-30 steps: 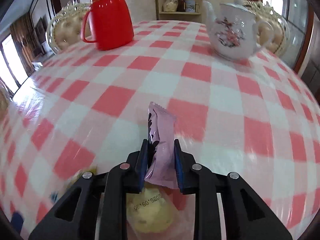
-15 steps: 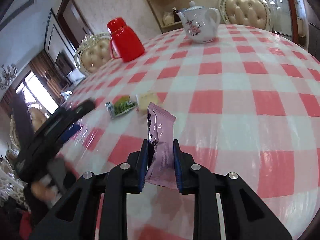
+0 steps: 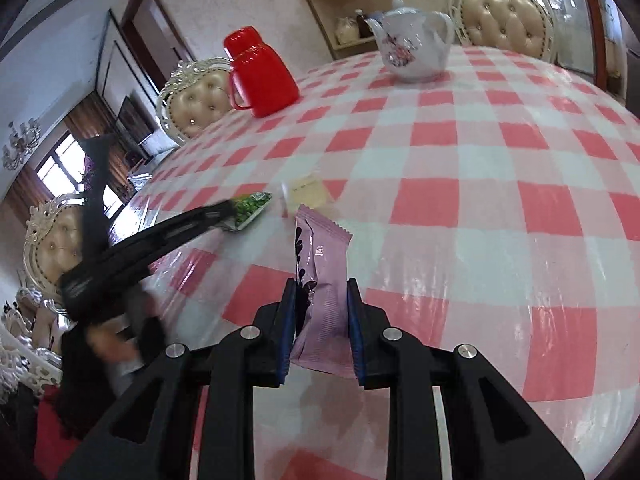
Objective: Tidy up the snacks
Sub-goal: 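Lift both held snacks and carry them over the clear box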
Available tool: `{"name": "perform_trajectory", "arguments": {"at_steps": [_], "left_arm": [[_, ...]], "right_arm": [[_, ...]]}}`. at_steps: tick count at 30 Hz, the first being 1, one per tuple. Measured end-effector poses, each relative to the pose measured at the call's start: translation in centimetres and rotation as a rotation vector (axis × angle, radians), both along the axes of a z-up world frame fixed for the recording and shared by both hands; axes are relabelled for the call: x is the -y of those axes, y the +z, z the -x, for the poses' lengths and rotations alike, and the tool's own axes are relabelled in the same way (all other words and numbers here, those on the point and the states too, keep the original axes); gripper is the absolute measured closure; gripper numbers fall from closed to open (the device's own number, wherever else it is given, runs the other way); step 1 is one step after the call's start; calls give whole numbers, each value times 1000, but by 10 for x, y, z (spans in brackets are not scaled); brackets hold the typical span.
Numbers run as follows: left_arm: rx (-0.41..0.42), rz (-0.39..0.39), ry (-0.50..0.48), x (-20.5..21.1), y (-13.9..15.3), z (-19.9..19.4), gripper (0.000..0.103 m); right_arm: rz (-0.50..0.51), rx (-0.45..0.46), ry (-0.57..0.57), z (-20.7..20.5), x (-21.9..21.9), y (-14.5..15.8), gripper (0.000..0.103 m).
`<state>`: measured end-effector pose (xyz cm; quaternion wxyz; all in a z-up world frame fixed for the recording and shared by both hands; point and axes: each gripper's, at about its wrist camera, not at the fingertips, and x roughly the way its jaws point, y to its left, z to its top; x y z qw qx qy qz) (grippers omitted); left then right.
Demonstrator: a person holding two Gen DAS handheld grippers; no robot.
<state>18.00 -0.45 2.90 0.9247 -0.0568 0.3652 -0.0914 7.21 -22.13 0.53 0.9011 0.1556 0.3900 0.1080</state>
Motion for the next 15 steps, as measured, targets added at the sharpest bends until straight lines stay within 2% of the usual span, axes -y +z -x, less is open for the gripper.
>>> {"name": "perform_trajectory", "arguments": {"at_steps": [4, 8, 15], "left_arm": [[1, -30, -12, -5, 2, 29, 82], [-24, 4, -31, -15, 0, 59, 82], [3, 14, -46, -11, 6, 78, 82]], "right_arm": [[-6, 7, -6, 1, 2, 1, 79], [-14, 20, 9, 5, -1, 5, 79], [14, 19, 32, 4, -9, 2, 79]]}}
